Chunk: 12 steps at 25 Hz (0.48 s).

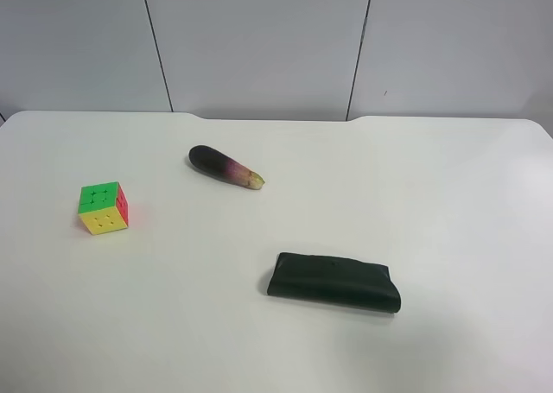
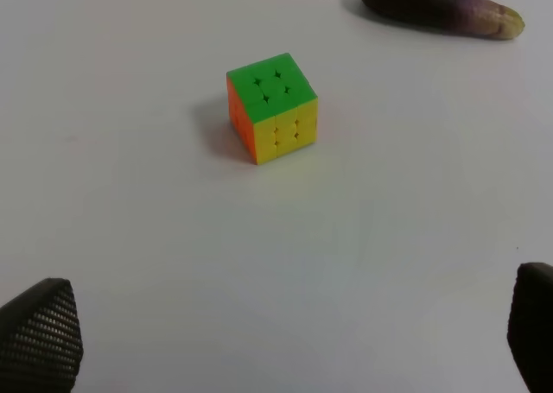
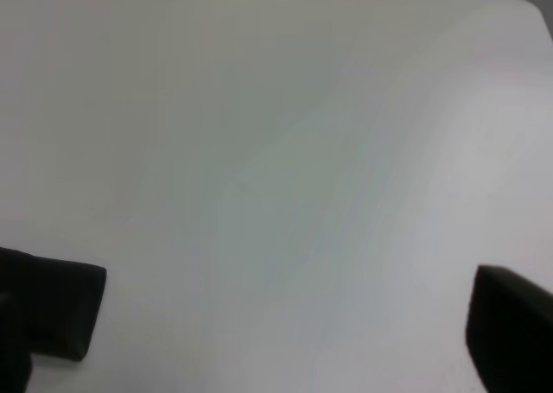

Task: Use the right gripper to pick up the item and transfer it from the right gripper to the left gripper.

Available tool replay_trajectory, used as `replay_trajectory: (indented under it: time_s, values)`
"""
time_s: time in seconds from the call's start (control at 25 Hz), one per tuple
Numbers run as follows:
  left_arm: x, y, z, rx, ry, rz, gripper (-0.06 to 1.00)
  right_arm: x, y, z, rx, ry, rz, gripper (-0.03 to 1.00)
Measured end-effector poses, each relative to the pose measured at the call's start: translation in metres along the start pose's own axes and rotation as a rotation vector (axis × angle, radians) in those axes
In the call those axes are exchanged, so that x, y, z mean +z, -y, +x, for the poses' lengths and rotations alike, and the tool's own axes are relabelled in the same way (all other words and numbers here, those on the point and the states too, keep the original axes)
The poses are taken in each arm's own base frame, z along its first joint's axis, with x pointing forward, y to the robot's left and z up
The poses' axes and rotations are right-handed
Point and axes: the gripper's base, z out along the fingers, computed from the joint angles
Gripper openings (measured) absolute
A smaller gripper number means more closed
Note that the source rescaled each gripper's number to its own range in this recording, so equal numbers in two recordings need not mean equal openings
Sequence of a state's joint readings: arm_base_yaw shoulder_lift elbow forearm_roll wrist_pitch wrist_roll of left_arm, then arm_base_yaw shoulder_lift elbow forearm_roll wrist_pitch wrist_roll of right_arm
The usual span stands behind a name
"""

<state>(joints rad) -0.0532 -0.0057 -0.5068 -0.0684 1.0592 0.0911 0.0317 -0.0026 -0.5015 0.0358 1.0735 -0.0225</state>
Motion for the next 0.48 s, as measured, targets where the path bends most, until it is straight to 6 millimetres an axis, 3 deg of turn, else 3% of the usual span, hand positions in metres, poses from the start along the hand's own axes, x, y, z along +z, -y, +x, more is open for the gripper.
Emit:
replay_trajectory:
  time_s: [0.48]
  values:
    - [0.0, -0.0001, -0.0001, -0.002, 0.001, -0.001, 1.0, 0.0, 0.0, 0.0, 0.0, 0.0, 0.0, 1.0]
